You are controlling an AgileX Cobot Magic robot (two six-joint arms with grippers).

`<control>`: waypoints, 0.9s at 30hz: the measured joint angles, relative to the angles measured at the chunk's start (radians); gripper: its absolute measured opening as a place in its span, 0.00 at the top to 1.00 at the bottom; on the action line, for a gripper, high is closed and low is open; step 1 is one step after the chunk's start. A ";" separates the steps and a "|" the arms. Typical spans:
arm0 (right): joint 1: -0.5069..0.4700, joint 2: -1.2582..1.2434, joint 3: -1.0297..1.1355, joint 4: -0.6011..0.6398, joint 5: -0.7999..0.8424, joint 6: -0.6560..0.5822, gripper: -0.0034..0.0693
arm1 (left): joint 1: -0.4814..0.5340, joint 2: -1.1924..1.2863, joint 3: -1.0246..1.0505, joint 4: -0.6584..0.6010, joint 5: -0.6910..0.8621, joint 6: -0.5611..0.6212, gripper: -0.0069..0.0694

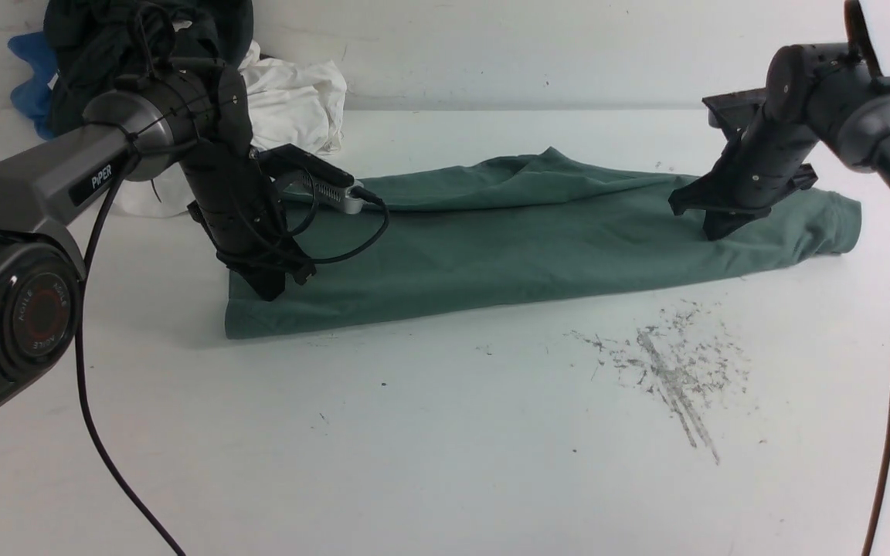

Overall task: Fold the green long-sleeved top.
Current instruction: Use both arms to drag the lower edge of the fabric forward and fold it over the upper edge

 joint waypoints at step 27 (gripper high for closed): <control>0.031 -0.737 1.311 0.069 -0.304 0.055 0.96 | 0.001 -0.525 0.924 0.021 -0.164 -0.123 0.92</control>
